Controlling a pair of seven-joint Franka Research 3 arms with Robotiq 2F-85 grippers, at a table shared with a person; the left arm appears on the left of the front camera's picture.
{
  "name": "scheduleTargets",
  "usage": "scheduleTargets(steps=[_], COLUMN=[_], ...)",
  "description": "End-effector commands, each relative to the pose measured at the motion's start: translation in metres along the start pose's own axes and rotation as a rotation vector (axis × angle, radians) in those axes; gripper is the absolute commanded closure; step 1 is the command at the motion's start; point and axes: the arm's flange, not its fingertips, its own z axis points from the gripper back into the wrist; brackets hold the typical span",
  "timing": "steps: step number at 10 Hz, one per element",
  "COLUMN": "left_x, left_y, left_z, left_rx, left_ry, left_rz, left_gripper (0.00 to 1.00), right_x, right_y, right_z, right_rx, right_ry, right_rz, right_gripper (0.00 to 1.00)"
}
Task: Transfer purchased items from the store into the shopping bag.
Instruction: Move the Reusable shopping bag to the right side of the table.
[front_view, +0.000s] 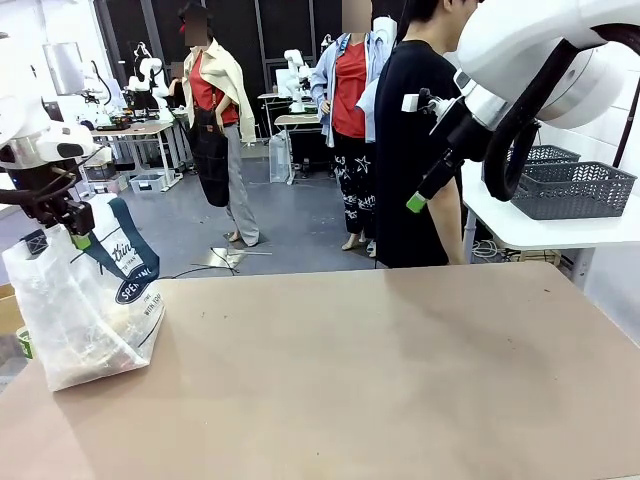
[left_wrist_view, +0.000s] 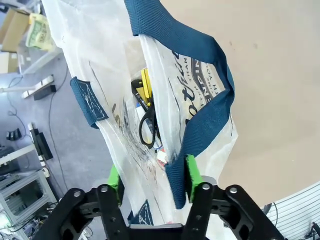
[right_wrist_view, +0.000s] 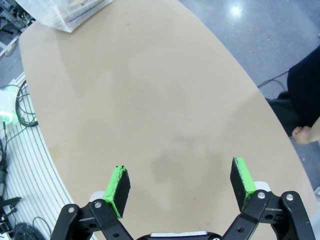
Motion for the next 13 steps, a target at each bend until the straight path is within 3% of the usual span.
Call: scheduleTargets(steps=[1,13], left_x=[-0.002,0.000], left_y=[0.002,-0.009], left_z=[0.005,0.027], left_rx=[-0.007,0.013], left_ry=[-0.010,-0.065], left_rz=[-0.014,-0.042], left_gripper=[0.00,0.00], right_x=[0.000,0.000], right_y=[0.000,0.000], right_z=[-0.001,-0.001], right_rx=[-0.003,-0.003], right_ry=[0.010,0.010], right_rz=[-0.009,-0.009], right_gripper=[0.00,0.00])
